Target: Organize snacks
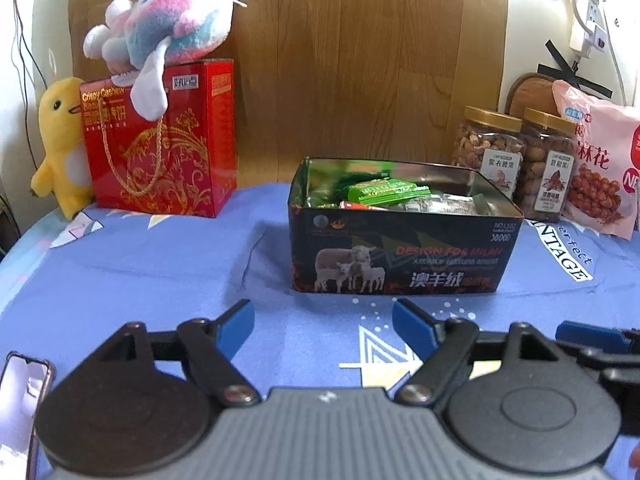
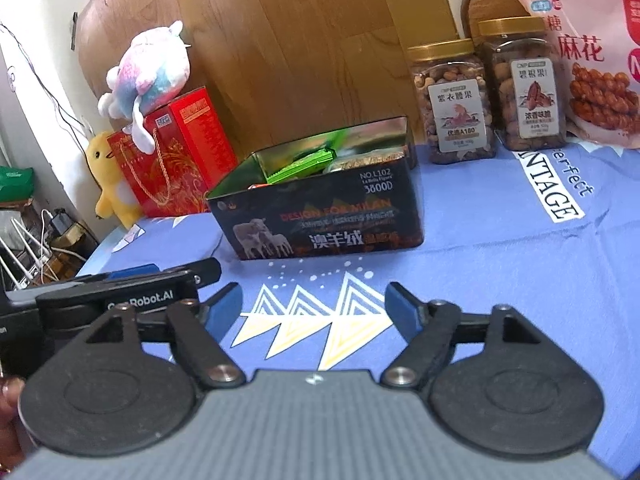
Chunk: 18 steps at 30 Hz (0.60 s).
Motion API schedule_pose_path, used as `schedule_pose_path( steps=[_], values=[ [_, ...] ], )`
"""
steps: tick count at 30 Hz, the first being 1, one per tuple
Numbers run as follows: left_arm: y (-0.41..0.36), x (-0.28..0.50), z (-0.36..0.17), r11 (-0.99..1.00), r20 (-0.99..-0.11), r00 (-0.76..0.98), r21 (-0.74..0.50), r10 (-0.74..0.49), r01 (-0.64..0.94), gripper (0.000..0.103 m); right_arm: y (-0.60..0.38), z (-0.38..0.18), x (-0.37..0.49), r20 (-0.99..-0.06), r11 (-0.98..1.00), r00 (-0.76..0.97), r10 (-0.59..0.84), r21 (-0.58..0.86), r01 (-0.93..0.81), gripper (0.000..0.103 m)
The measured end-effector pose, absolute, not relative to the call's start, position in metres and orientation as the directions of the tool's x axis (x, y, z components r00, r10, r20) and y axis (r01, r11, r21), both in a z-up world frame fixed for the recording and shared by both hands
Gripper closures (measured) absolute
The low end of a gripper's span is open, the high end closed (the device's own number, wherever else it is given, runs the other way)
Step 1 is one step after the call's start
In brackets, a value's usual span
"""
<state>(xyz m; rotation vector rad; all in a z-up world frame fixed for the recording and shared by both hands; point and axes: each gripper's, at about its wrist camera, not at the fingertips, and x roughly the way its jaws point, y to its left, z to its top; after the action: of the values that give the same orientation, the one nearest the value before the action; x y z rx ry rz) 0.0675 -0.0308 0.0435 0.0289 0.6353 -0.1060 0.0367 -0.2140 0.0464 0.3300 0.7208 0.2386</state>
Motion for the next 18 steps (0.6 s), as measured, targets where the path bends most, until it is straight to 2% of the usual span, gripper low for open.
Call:
schedule_pose_path(
  steps=[1, 3, 9, 12, 18],
  values=[
    [-0.0308, 0.0667, 0.0444, 0.994, -0.591, 0.802, -0.003, -0.090, 0.109, 0.022, -0.2127, 0.0460, 0.0357, -0.607, 0.923, 0.726, 0.321, 0.374, -0.096, 0.019],
    [-0.0311, 0.0643, 0.0474, 0.994, -0.580, 0.810, 0.002, -0.091, 0.114, 0.011, -0.2102, 0.0461, 0.0359, -0.622, 0.927, 0.717, 0.314, 0.363, -0.091, 0.016],
    [-0.0295, 0.0622, 0.0540, 0.995, -0.563, 0.822, 0.004, -0.084, 0.104, 0.002, -0.2088, 0.0527, 0.0384, -0.632, 0.931, 0.716, 0.296, 0.357, -0.070, 0.012],
    [-0.0278, 0.0637, 0.0526, 0.995, -0.570, 0.818, 0.002, -0.079, 0.098, 0.000, -0.2060, 0.0530, 0.0375, -0.633, 0.936, 0.719, 0.287, 0.345, -0.070, 0.008],
    [-0.0255, 0.0670, 0.0497, 0.997, -0.594, 0.802, 0.003, -0.065, 0.083, 0.000, -0.2043, 0.0516, 0.0371, -0.641, 0.943, 0.719, 0.268, 0.329, -0.058, 0.008]
  ],
)
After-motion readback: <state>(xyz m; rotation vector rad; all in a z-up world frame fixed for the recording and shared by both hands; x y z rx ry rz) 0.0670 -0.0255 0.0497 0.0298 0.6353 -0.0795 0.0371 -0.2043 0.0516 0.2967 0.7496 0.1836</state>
